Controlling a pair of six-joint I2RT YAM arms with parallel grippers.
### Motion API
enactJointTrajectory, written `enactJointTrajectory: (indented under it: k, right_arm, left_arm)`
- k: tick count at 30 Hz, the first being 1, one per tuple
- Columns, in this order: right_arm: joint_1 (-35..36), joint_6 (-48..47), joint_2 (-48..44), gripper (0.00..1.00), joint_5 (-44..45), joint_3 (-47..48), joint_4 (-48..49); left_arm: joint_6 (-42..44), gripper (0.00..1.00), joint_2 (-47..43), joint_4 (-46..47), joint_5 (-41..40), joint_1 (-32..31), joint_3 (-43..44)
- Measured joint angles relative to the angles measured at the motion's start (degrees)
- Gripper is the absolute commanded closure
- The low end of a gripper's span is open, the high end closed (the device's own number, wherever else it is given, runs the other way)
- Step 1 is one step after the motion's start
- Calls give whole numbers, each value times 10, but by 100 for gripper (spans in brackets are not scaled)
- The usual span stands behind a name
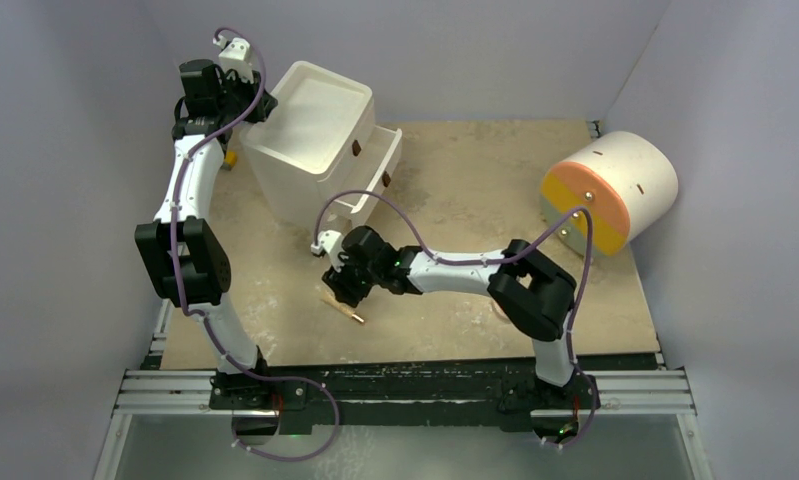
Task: Organize the makeup
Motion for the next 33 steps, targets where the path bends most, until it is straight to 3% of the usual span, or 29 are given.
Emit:
enactJointTrajectory:
  k: [10, 16, 24, 29, 33]
  right_arm:
    - [46, -7, 32, 48, -1, 0, -6]
    - [62, -17, 42, 77, 21, 7, -18]
    - [68, -13, 47, 98, 82, 23, -33]
    - [65, 18, 31, 99, 141, 8, -35]
    - [34, 52, -50, 100, 152, -39, -31]
  left_arm:
    - [0, 100, 0, 0, 0, 0, 0]
    - [0, 100, 0, 0, 0, 0, 0]
    - [0, 100, 0, 0, 0, 0, 0]
    - [0, 100, 0, 0, 0, 0, 0]
    - [1, 100, 0, 0, 0, 0, 0]
